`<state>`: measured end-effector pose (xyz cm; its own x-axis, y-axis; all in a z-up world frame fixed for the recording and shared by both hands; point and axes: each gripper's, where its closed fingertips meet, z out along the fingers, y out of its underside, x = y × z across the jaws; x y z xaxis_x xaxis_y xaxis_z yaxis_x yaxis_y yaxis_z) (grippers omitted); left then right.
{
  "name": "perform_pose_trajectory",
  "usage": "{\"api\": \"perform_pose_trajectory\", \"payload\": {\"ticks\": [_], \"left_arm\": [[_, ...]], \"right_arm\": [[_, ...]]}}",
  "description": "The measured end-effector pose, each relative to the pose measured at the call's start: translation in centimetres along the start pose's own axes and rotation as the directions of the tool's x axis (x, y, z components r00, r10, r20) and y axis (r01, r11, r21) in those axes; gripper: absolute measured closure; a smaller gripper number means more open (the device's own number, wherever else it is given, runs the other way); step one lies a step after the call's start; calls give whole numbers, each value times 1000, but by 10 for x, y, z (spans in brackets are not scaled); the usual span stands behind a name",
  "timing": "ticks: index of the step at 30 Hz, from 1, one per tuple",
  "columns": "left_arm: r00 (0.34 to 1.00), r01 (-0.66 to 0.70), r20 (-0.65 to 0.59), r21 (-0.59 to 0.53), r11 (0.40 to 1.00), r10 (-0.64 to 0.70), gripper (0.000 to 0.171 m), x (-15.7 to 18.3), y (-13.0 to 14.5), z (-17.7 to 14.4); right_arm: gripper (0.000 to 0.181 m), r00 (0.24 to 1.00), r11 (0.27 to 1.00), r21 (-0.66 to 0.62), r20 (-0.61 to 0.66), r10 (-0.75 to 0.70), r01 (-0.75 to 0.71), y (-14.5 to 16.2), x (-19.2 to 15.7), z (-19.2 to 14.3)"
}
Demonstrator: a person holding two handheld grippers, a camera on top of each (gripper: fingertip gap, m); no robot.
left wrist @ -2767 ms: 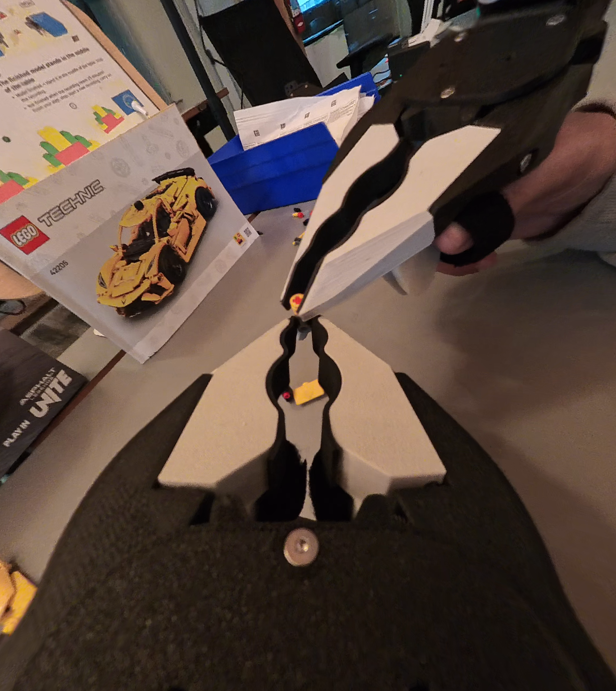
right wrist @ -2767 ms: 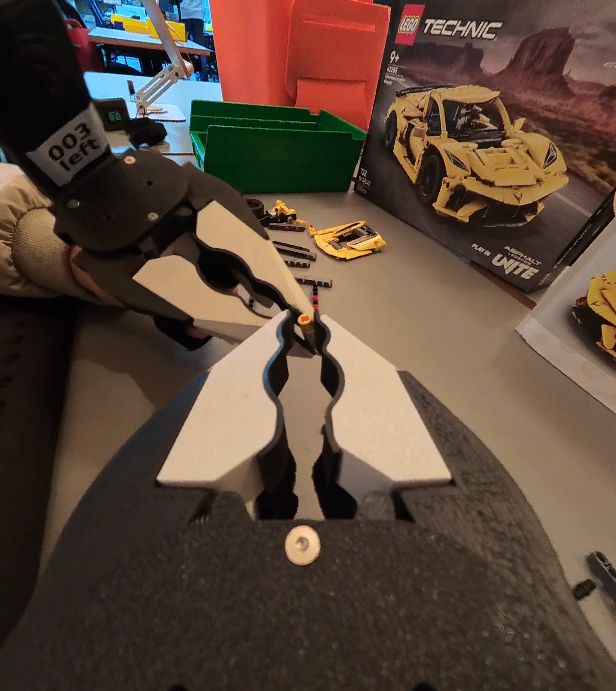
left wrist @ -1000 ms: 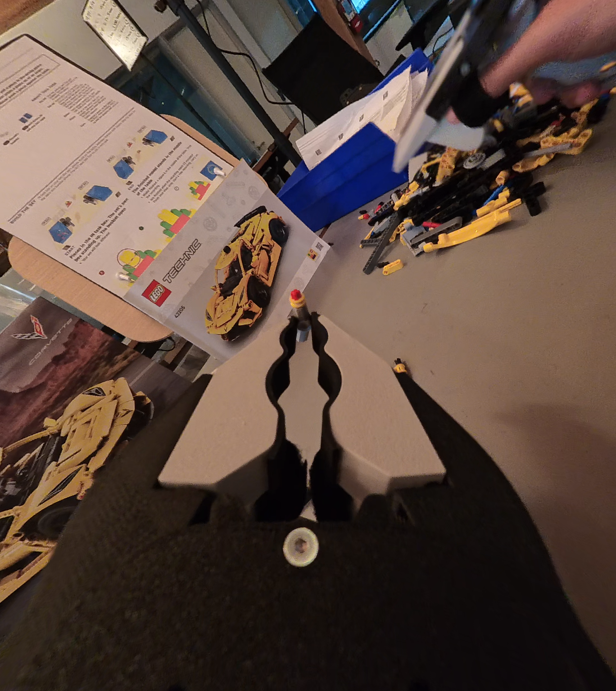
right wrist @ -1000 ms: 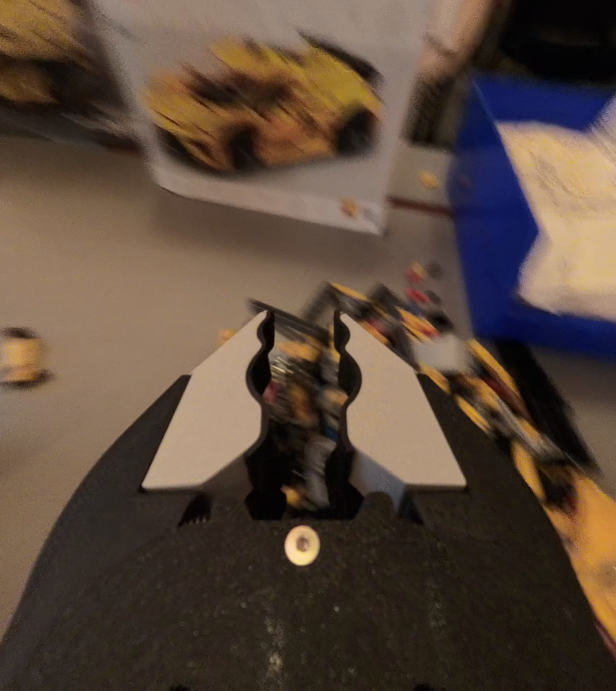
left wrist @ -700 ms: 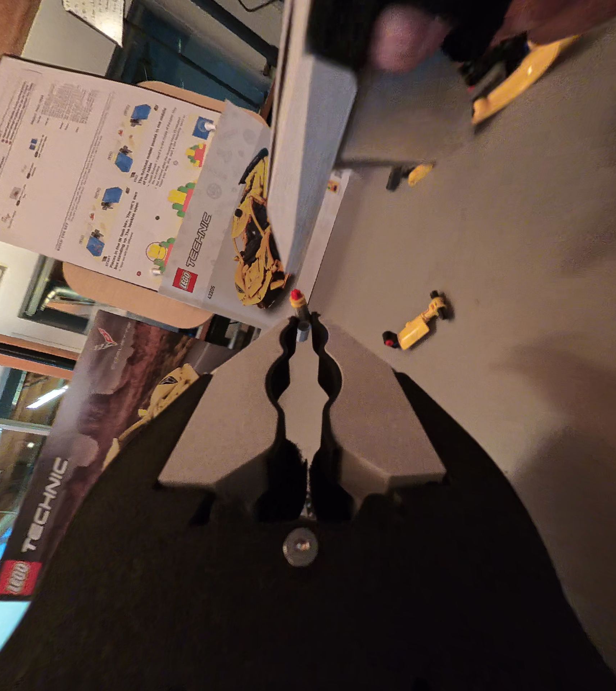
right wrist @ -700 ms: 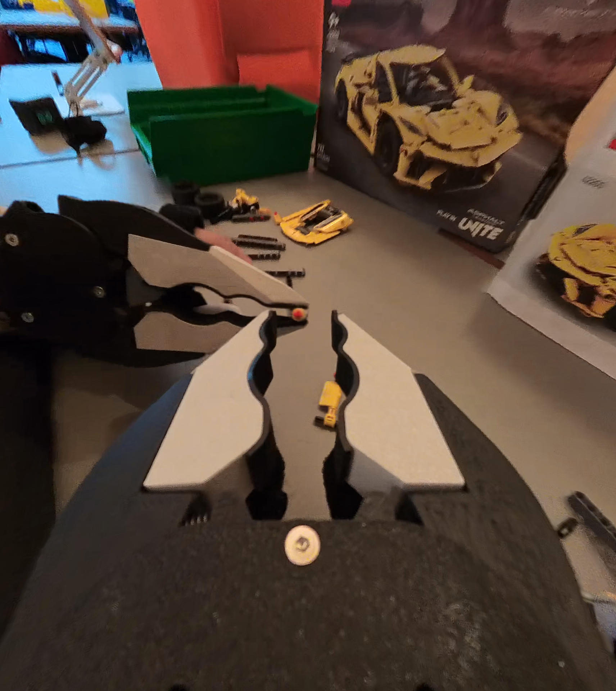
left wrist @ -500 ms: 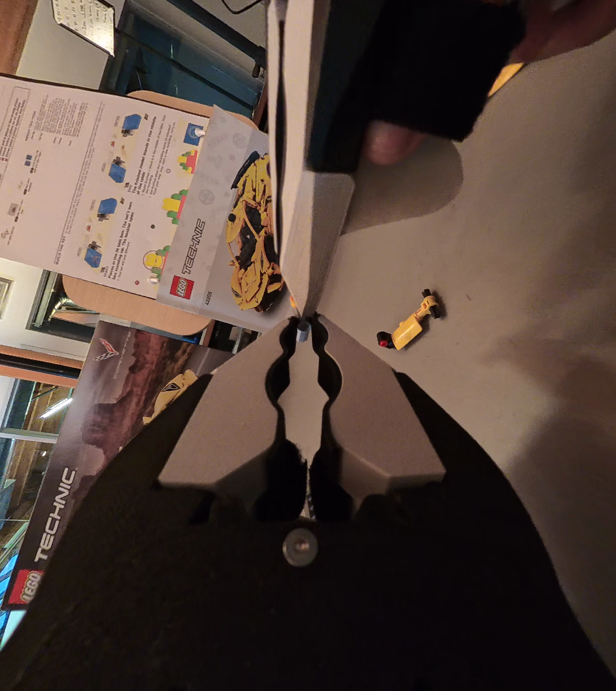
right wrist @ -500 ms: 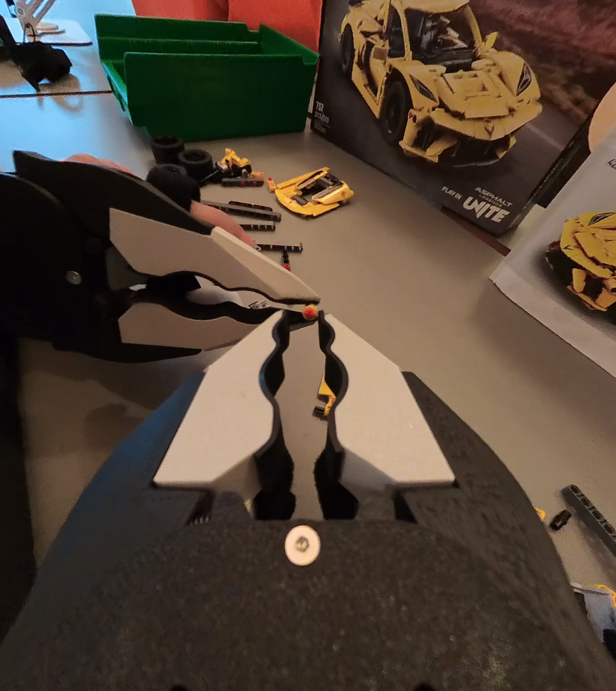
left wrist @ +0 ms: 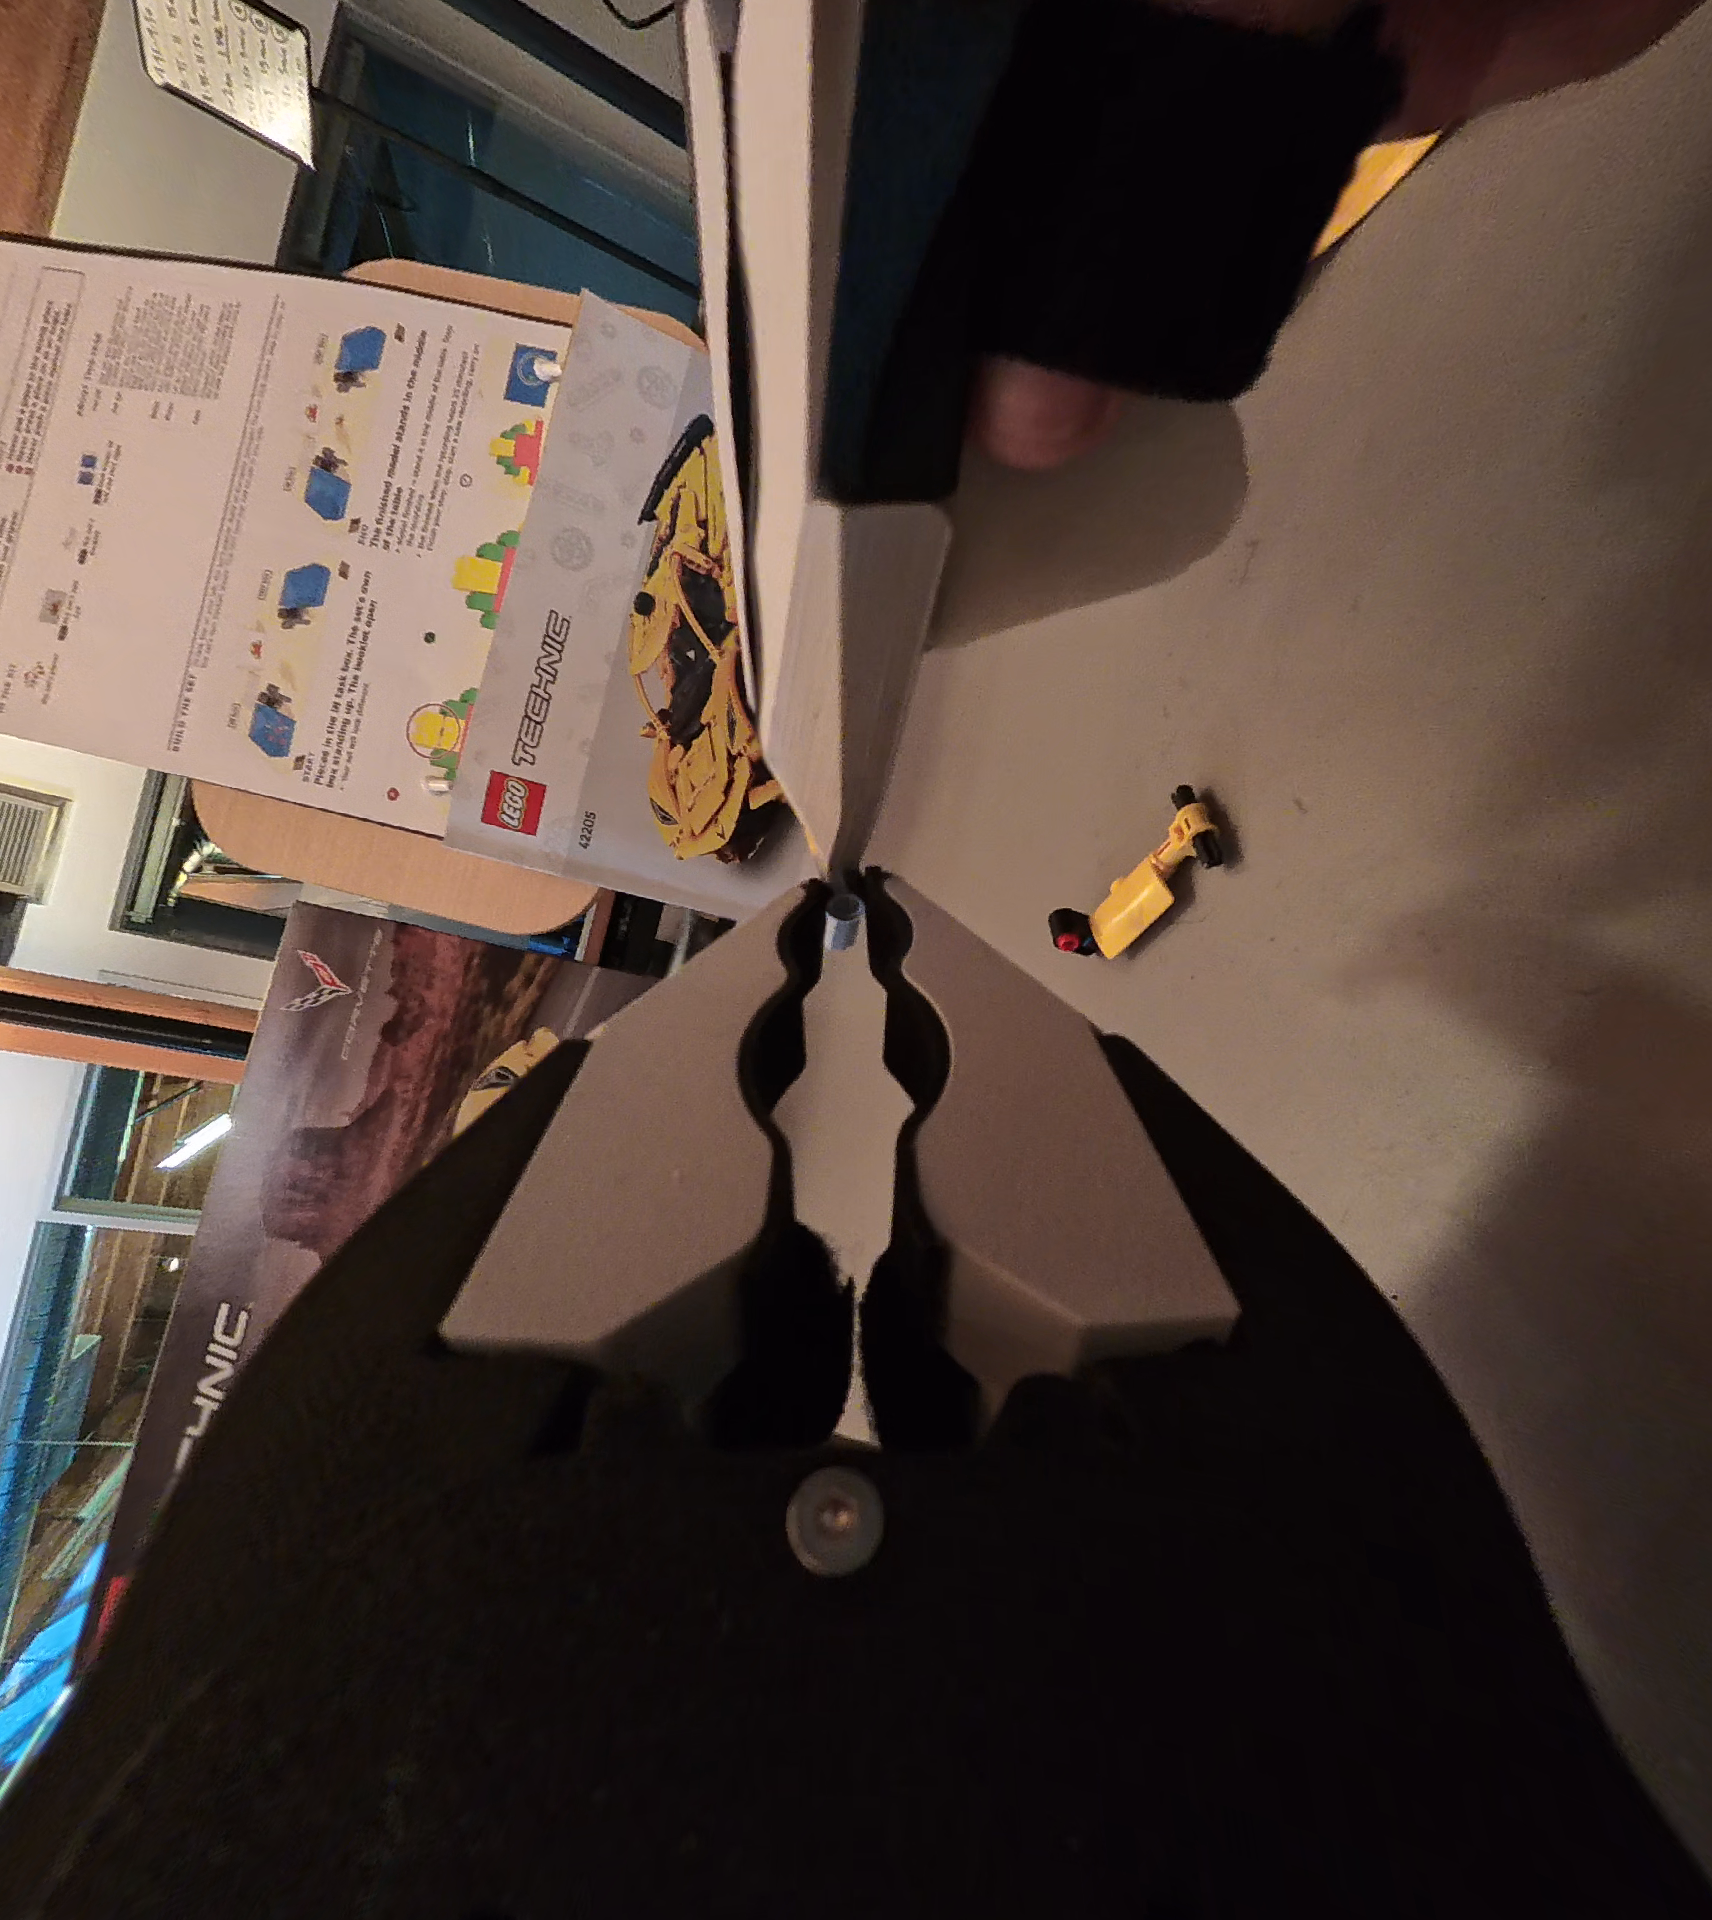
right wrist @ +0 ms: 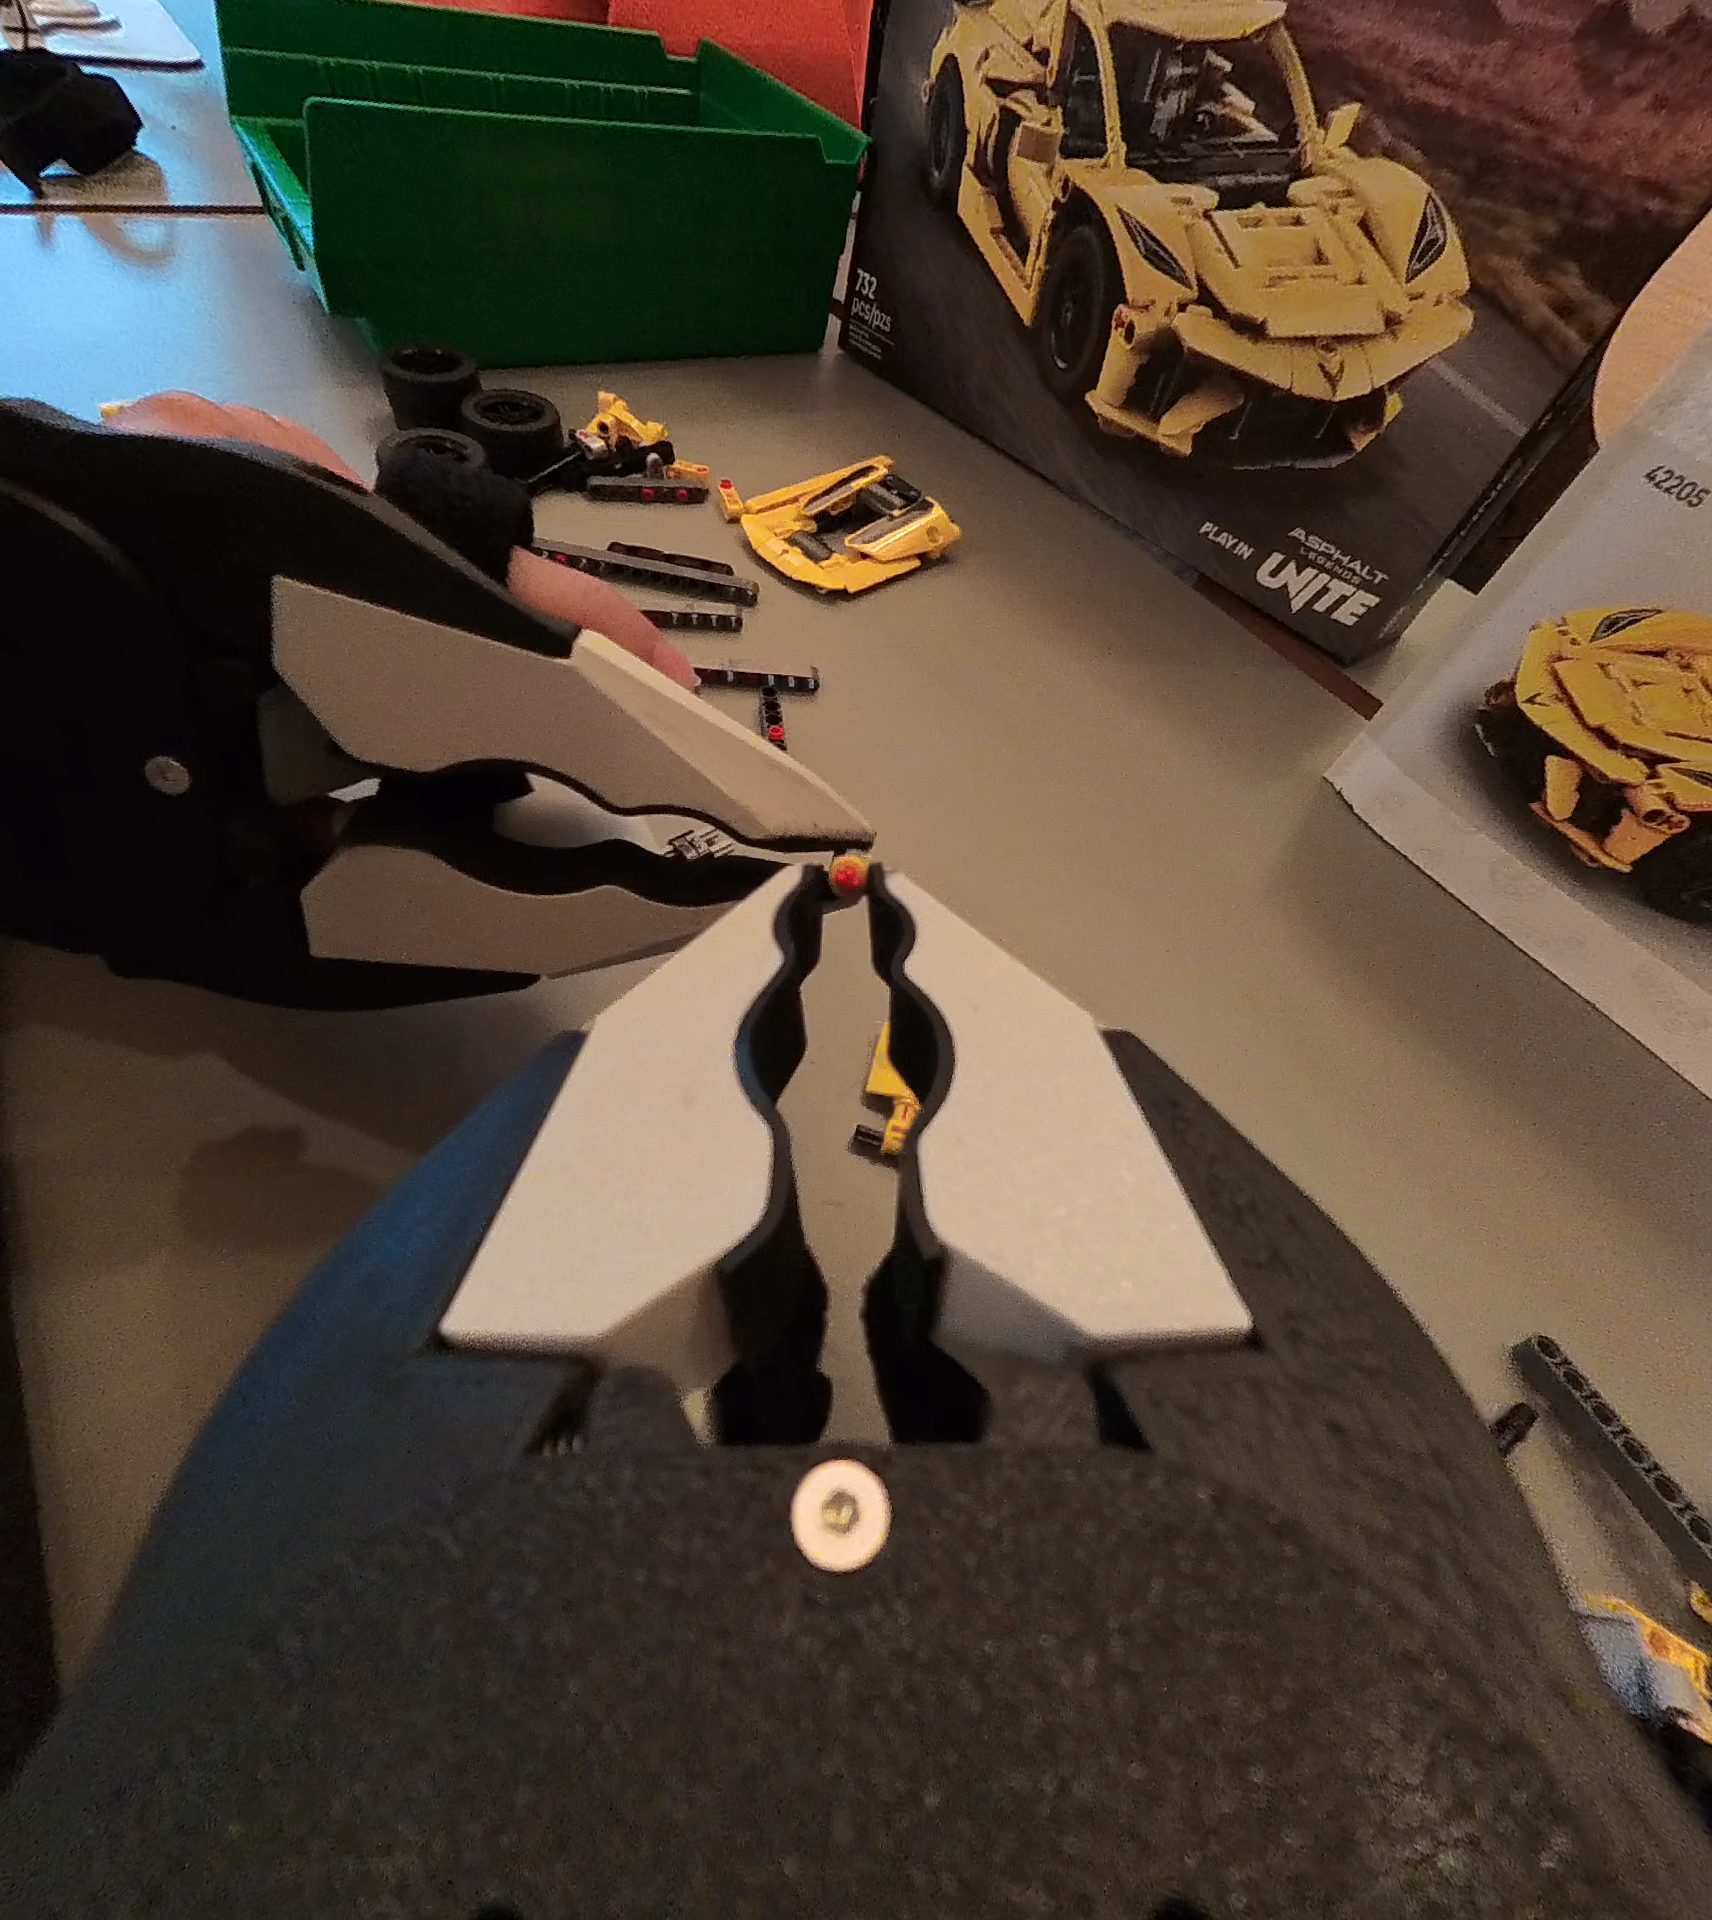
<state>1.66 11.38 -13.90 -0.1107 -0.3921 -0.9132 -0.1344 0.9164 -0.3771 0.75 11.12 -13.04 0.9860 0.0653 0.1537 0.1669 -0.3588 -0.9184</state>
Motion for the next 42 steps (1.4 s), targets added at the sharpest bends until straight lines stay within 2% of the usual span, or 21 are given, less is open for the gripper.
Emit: {"api": "perform_pose_trajectory", "payload": {"ticks": [6, 8, 10, 11, 12, 15, 18, 19, 20, 21, 22, 24, 25, 26, 28, 30, 32, 35, 39, 40, 42], "left_arm": [[1000, -19, 11, 9, 1000, 19, 165, 0, -2, -1], [998, 57, 28, 55, 997, -59, 164, -6, -7, -4], [991, 127, 32, 85, 988, -131, 152, -12, -11, -5], [991, 128, 16, 92, 988, -130, 153, -10, -12, -6], [994, 108, 17, 99, 989, -110, 165, -9, -13, -6], [998, 44, 40, 94, 995, -48, 165, -9, -13, -7], [999, -17, 48, 143, 990, 10, 164, -10, -18, -12], [997, -51, 68, 74, 996, 46, 164, -12, -6, -10], [994, -73, 83, -34, 997, 76, 165, -17, 21, -6], [994, -47, 95, -66, 997, 53, 165, -26, 43, -5], [992, 33, 125, -45, 998, -27, 165, -42, 50, -8], [978, 133, 161, 10, 991, -133, 165, -56, 38, -12], [980, 118, 162, 3, 993, -117, 165, -53, 32, -10], [983, 81, 168, -15, 997, -77, 165, -48, 28, -9], [986, 54, 156, 5, 999, -54, 165, -41, 19, -10], [989, 64, 136, 4, 998, -64, 165, -36, 19, -10], [990, 54, 129, 10, 998, -55, 165, -34, 17, -10], [992, 70, 101, 20, 997, -72, 165, -30, 13, -10], [993, 75, 88, 38, 996, -78, 165, -27, 10, -10], [993, 73, 87, 42, 996, -76, 165, -26, 9, -10], [993, 63, 91, 58, 996, -68, 165, -26, 6, -12]], "right_arm": [[174, 1000, 1000, -14, 8, 3, -3, 1, -1, -1], [175, 999, 1000, 22, 36, 20, -21, -5, -1, -6], [175, 990, 996, 32, 119, 82, -87, -7, -7, -8], [175, 986, 994, 40, 131, 99, -105, -8, -8, -8], [175, 986, 993, 47, 135, 102, -109, -10, -8, -9], [175, 979, 989, 46, 156, 129, -138, -9, -8, -10], [175, 942, 972, 54, 264, 206, -227, -10, -12, -20], [175, 940, 969, 62, 266, 215, -239, -9, -11, -22], [175, 939, 947, 146, 240, 246, -285, -19, 6, -38], [175, 916, 895, 244, 253, 313, -373, -29, 30, -66], [176, 897, 850, 305, 250, 364, -430, -28, 57, -92], [175, 886, 829, 313, 172, 431, -464, -6, 95, -116], [175, 873, 817, 306, 166, 459, -488, -1, 102, -120], [175, 875, 823, 302, 104, 474, -482, 6, 111, -122], [175, 865, 874, 239, -181, 469, -424, 35, 146, -128], [175, 771, 906, 79, -498, 396, -415, 85, 182, -145], [174, 683, 871, -42, -639, 354, -490, 125, 196, -159], [164, 668, 824, -44, -611, 425, -565, 139, 191, -154], [160, 657, 854, 103, -594, 463, -509, 112, 199, -166], [160, 681, 873, 140, -573, 457, -468, 100, 198, -166], [158, 788, 905, 181, -445, 425, -386, 71, 179, -147]]}}
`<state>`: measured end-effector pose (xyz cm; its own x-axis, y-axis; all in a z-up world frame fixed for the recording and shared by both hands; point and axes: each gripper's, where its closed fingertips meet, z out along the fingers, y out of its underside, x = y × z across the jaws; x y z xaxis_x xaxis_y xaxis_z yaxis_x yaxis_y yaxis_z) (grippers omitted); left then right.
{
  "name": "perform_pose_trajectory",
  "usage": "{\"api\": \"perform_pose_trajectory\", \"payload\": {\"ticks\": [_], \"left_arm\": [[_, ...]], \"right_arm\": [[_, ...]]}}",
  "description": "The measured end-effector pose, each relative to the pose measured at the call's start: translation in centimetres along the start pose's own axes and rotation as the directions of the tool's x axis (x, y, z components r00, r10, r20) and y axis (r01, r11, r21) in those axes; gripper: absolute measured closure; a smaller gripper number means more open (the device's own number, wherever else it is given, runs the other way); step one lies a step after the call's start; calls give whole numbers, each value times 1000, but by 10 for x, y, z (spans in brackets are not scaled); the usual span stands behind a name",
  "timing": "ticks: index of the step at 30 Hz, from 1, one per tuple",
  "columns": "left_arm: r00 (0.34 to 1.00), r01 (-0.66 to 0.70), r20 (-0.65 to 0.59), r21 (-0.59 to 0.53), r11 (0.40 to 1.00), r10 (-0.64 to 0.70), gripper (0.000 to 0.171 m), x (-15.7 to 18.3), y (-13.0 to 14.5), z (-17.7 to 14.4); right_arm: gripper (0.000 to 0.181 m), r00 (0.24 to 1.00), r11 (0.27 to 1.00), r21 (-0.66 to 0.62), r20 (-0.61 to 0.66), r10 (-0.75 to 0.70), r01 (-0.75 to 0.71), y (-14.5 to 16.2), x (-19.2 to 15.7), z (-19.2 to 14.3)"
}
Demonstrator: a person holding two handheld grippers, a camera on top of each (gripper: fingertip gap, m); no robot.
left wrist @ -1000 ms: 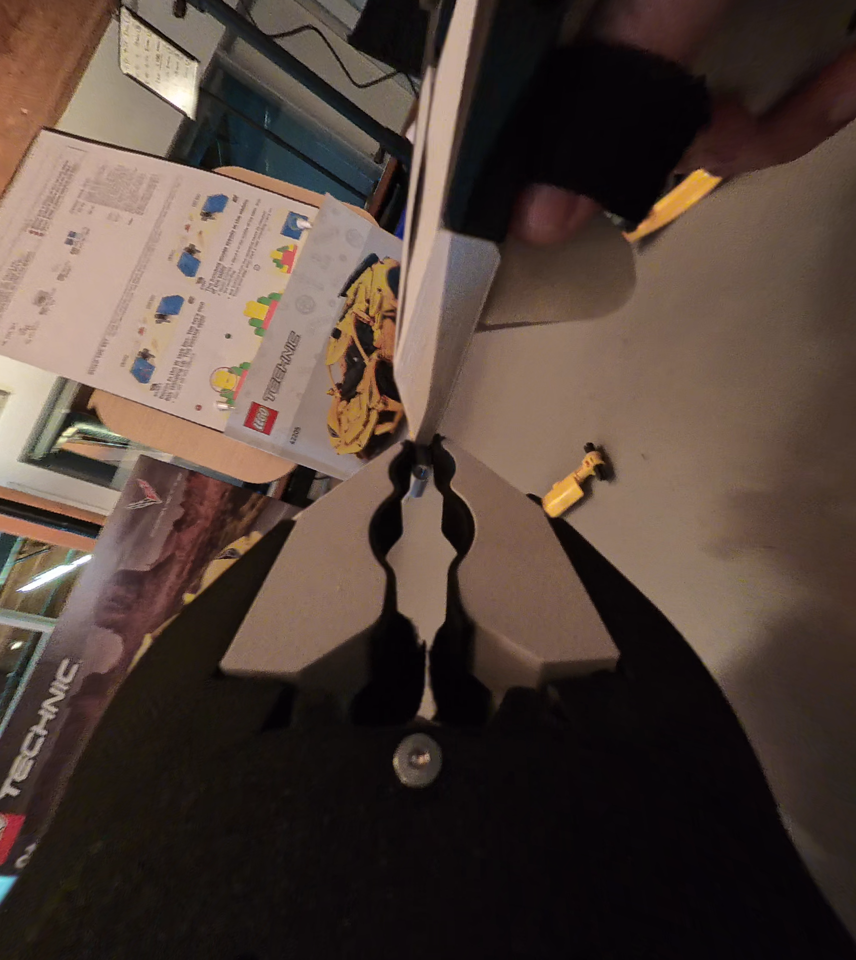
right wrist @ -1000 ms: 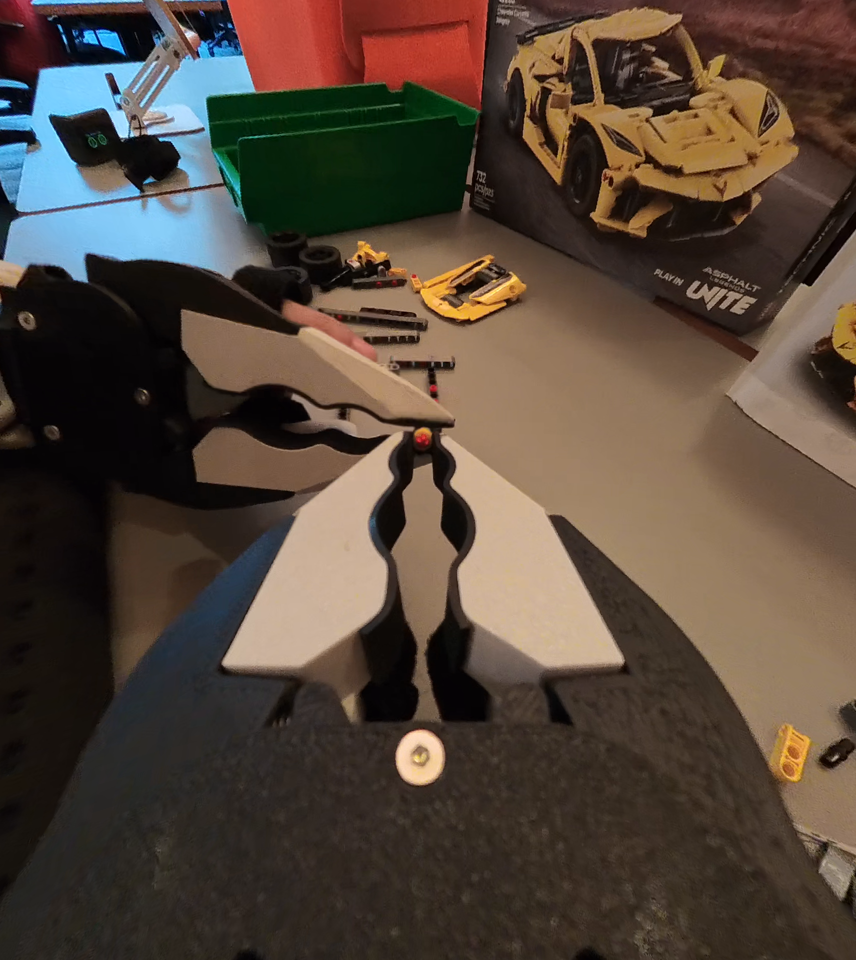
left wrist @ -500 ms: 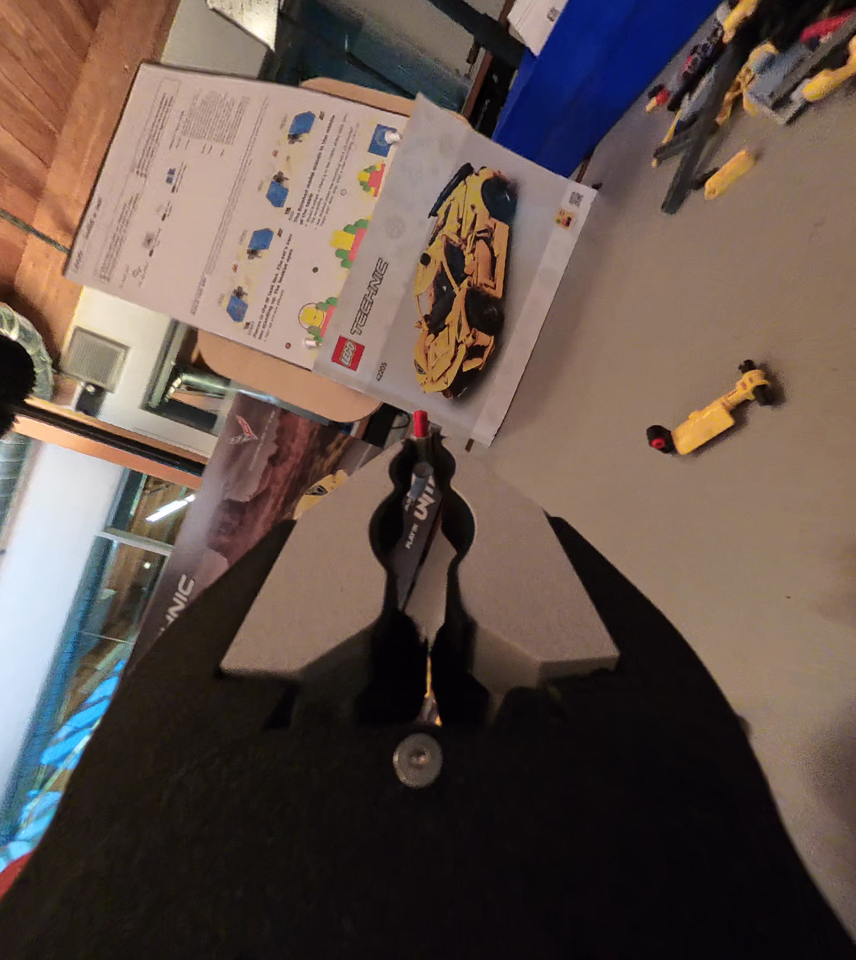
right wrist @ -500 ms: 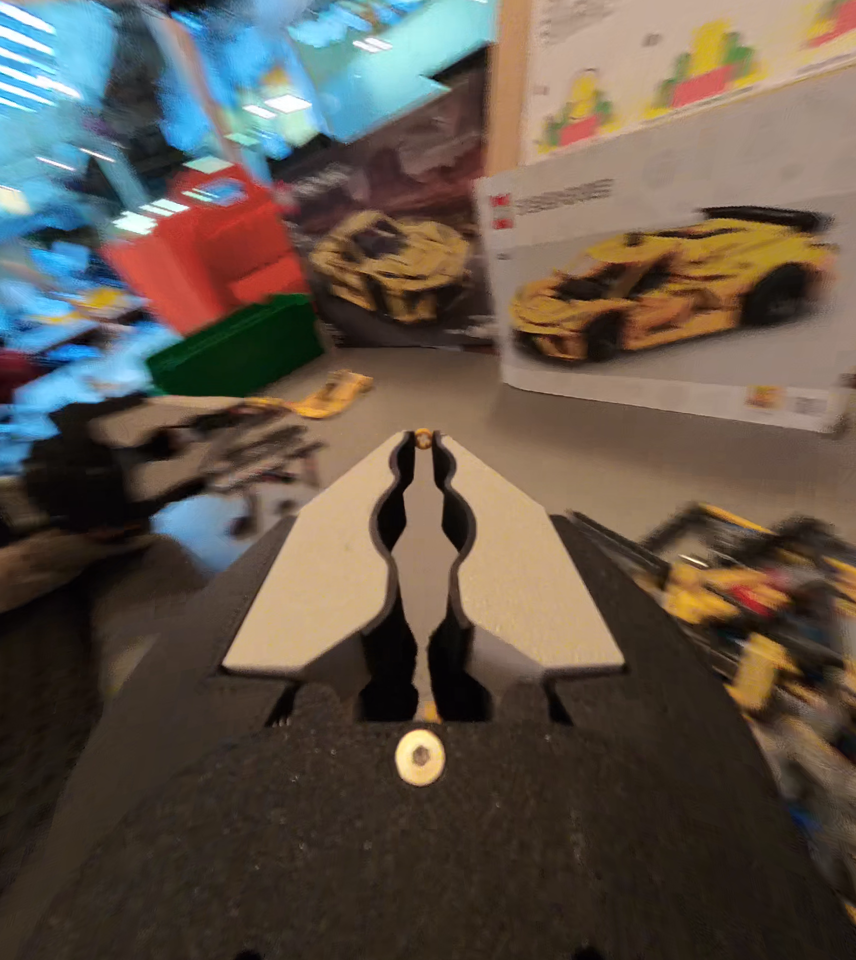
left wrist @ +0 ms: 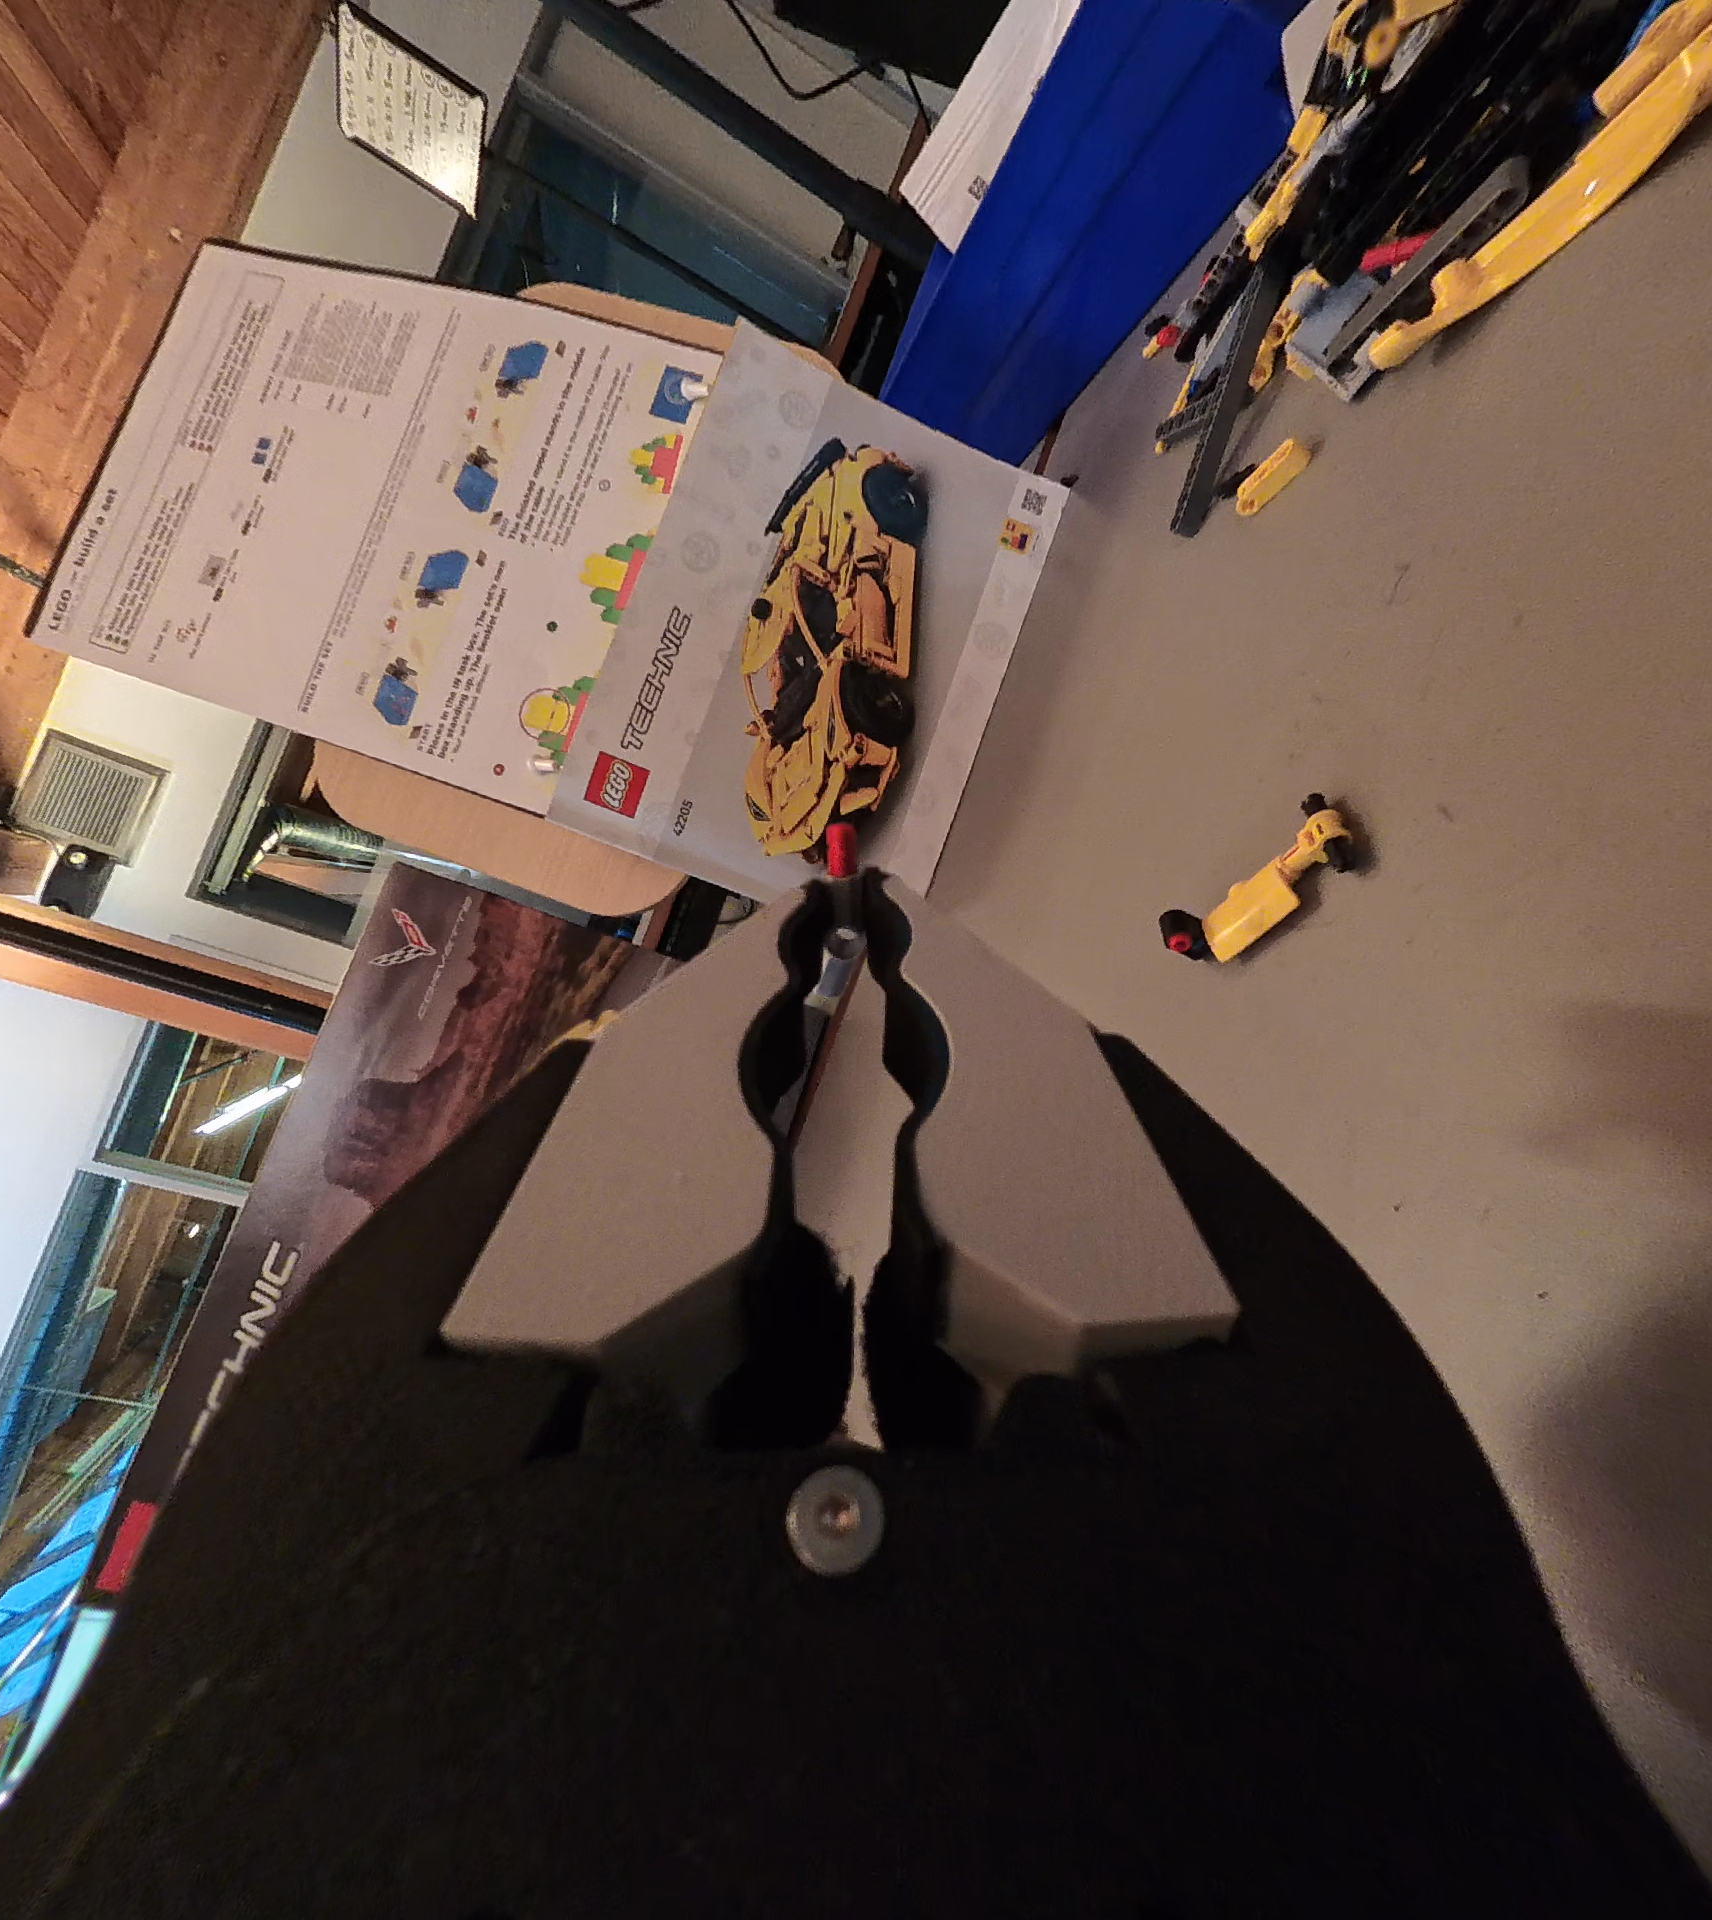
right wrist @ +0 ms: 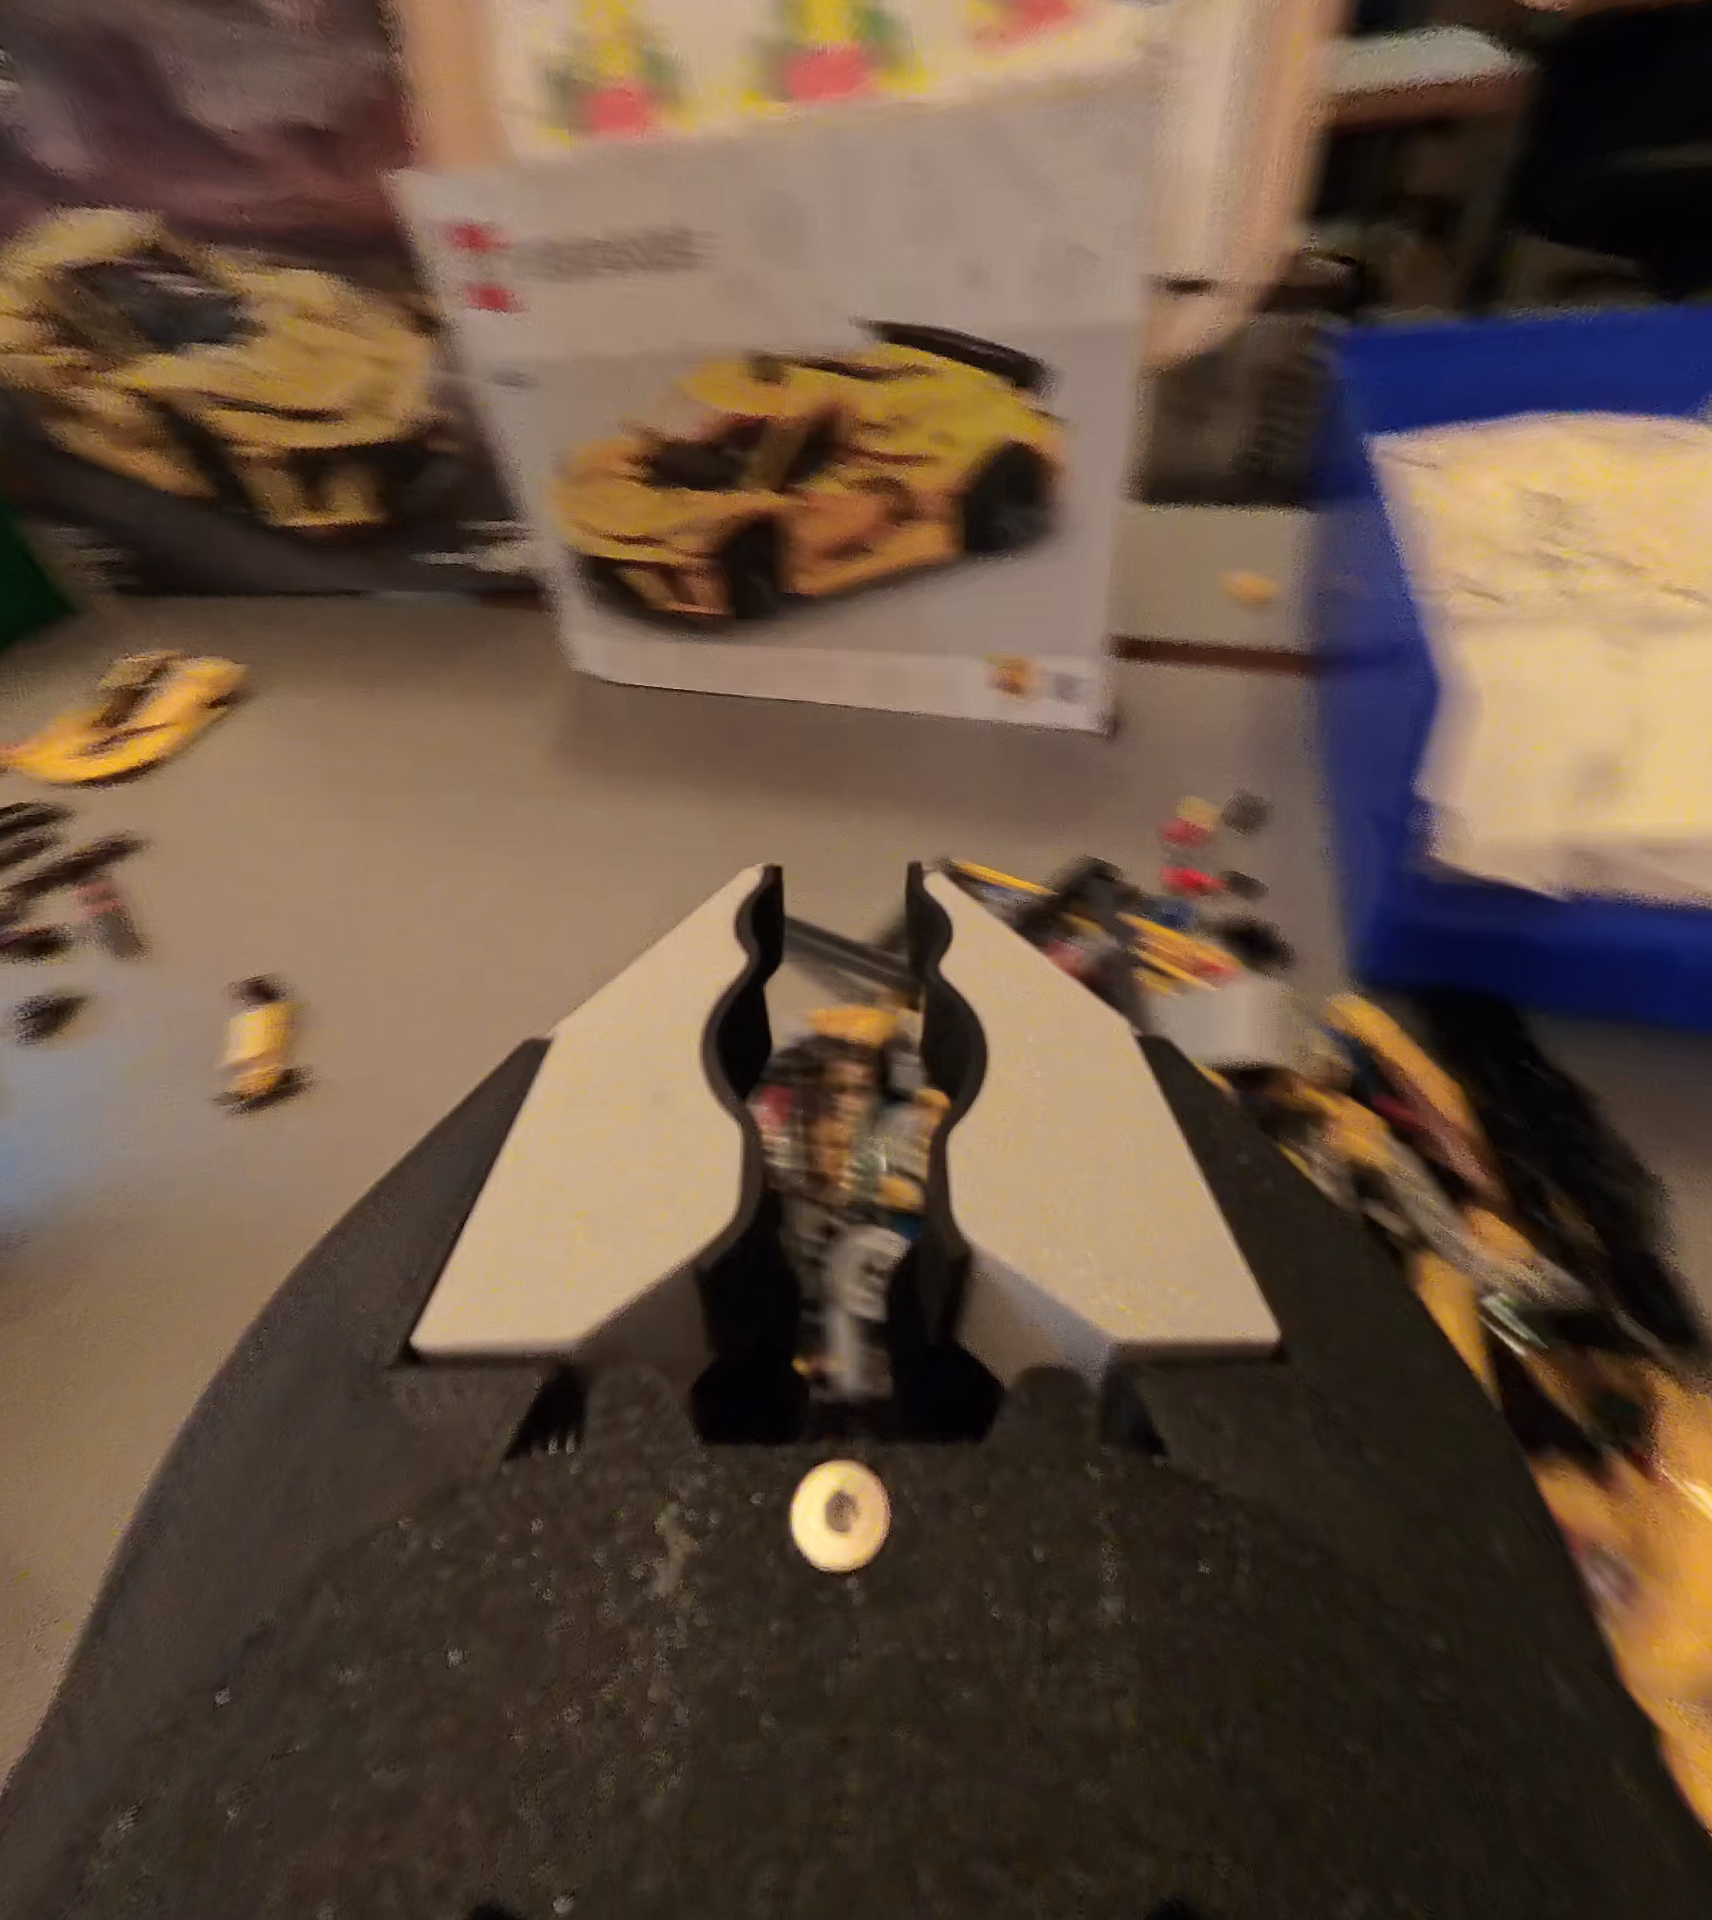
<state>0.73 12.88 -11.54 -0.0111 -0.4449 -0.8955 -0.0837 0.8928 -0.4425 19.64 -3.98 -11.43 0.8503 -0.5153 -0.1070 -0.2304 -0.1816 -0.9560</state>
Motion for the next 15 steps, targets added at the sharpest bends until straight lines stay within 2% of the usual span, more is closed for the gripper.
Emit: {"api": "perform_pose_trajectory", "payload": {"ticks": [1, 3, 5, 8, 12, 15], "left_arm": [[1000, -3, -3, 4, 1000, 3, 165, 1, -1, 0], [1000, -18, -8, 17, 1000, 18, 165, 4, -4, 0], [999, -39, -16, 25, 999, 39, 165, 8, -6, 0], [997, -72, -16, 35, 997, 73, 165, 11, -9, 0], [996, -85, -23, 39, 996, 86, 165, 15, -12, 0], [995, -89, -30, 39, 995, 90, 165, 19, -14, 1]], "right_arm": [[158, 989, 999, 5, 145, -40, 39, -1, -33, 6], [153, 885, 991, -13, 452, -114, 134, 10, -113, 13], [151, 766, 982, -27, 630, -130, 189, 21, -180, 18], [156, 688, 978, -30, 715, -125, 208, 26, -237, 23], [168, 732, 976, 54, 654, -194, 210, 20, -246, 27], [168, 744, 968, 44, 631, -219, 248, 25, -244, 30]]}}
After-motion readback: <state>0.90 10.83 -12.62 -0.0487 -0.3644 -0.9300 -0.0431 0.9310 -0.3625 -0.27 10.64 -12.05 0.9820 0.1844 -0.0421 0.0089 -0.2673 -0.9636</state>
